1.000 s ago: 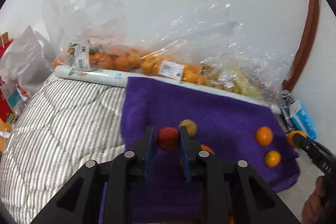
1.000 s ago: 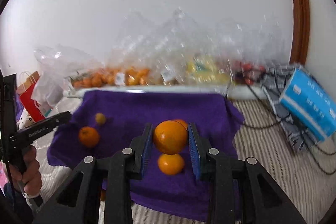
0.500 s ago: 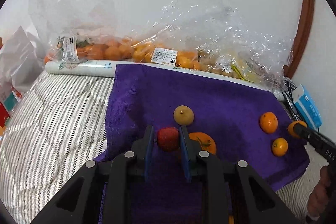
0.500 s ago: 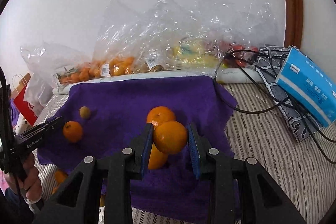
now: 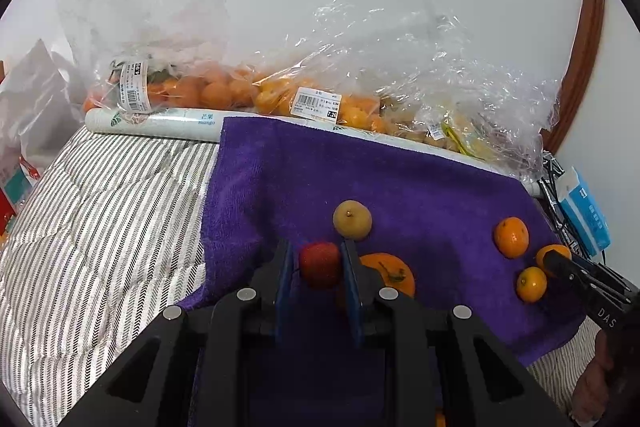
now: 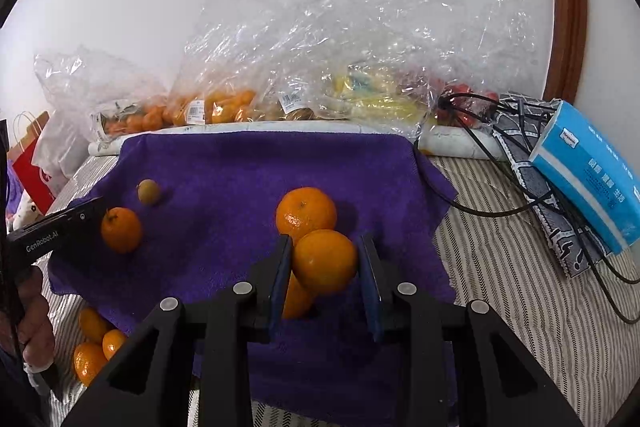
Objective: Organize fruits
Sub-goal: 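Lift the orange and red fruit and carry both over the towel, then lower both fruits onto the purple towel and open both tools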
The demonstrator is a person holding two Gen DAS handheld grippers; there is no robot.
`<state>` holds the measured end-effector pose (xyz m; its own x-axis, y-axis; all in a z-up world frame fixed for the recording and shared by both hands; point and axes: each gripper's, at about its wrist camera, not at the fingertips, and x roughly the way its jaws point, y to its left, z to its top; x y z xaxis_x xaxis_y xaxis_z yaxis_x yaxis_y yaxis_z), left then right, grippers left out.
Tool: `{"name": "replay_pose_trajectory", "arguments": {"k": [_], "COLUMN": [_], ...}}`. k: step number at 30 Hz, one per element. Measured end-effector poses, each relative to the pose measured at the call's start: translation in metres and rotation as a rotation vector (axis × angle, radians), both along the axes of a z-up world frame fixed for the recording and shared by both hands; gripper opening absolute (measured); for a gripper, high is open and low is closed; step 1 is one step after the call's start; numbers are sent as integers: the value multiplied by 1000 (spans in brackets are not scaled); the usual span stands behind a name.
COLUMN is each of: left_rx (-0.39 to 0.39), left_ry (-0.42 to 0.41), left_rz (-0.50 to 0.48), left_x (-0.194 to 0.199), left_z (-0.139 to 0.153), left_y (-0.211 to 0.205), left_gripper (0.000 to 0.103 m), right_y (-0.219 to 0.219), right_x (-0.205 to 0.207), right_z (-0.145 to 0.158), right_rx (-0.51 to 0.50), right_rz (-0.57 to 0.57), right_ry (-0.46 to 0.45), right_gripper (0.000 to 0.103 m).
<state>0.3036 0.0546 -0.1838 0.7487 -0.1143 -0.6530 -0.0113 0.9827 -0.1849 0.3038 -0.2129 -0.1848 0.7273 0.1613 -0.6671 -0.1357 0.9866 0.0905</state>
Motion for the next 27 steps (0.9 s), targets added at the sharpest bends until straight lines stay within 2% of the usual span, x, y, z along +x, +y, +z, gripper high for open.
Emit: {"name": "replay_pose_trajectory", "arguments": {"k": [15, 20, 27], "left_rx": [-11, -12, -28], "left_ry": [10, 9, -2], "left_rz": [-1, -3, -7], "left_x": [1, 1, -1], "left_z": [-2, -1, 2], "left_y": [0, 1, 3], "left_gripper": [23, 23, 28], "right_y": [1, 5, 5], "right_x": [2, -2, -4], "right_z": [-6, -2, 1], "right_rx": [-22, -28, -27], "right_rz": [-1, 15, 5], "right_ry": [23, 1, -13], "right_gripper": [33, 34, 45]}}
